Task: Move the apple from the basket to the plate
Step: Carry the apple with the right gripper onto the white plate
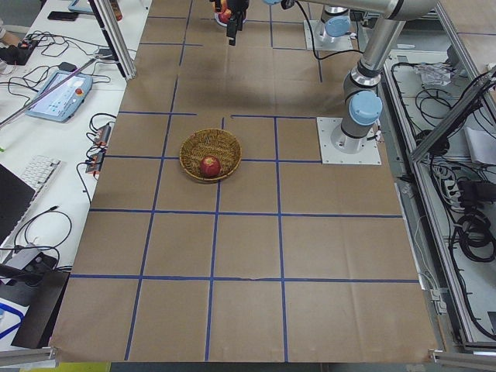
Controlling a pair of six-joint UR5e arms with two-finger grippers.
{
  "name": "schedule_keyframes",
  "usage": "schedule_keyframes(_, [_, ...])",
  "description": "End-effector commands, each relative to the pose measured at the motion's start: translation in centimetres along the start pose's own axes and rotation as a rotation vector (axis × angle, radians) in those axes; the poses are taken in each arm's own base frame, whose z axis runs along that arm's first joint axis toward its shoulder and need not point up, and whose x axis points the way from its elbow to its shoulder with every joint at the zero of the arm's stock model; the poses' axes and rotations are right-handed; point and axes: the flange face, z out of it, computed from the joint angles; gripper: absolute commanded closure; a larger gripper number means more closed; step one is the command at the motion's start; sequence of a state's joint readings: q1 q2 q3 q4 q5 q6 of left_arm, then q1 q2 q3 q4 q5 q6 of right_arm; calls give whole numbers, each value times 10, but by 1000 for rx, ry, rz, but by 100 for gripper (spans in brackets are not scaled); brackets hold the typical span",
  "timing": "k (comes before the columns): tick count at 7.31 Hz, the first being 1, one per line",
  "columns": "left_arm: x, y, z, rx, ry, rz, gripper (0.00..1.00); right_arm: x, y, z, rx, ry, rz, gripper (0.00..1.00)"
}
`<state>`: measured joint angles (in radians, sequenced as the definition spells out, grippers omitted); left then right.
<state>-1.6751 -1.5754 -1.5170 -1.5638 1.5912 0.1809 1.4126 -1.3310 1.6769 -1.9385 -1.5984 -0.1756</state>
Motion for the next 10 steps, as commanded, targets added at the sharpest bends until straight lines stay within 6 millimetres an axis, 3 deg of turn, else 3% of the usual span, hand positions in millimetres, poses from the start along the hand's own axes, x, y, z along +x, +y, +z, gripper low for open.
schedule_keyframes(1, [-1, -1, 7, -6, 0, 25, 0, 89, 15, 19, -41, -11, -36, 53])
schedule_keyframes(2, [-1, 2, 3, 1, -5, 22, 0, 125, 22, 37, -60, -23, -51, 53])
schedule_keyframes(3, [1, 8, -5, 18, -9, 11, 0, 144, 25, 49, -62, -25, -50, 53])
schedule_keyframes(4, [2, 12, -12, 32, -13, 9, 0, 152, 20, 67, -64, -26, -76, 53])
schedule_keyframes(5, [3, 11, -5, 9, -6, 11, 0, 157, 18, 83, -92, -21, -73, 53])
schedule_keyframes(8, [5, 21, -28, 50, -18, 13, 0, 160, 15, 91, -91, -9, -73, 52])
schedule_keyframes(9, [5, 29, -29, 50, -21, 19, 0, 160, 15, 92, -94, -11, -72, 45])
schedule_keyframes(10, [5, 30, -28, 45, -22, 23, 0, 160, 15, 93, -95, -13, -72, 15])
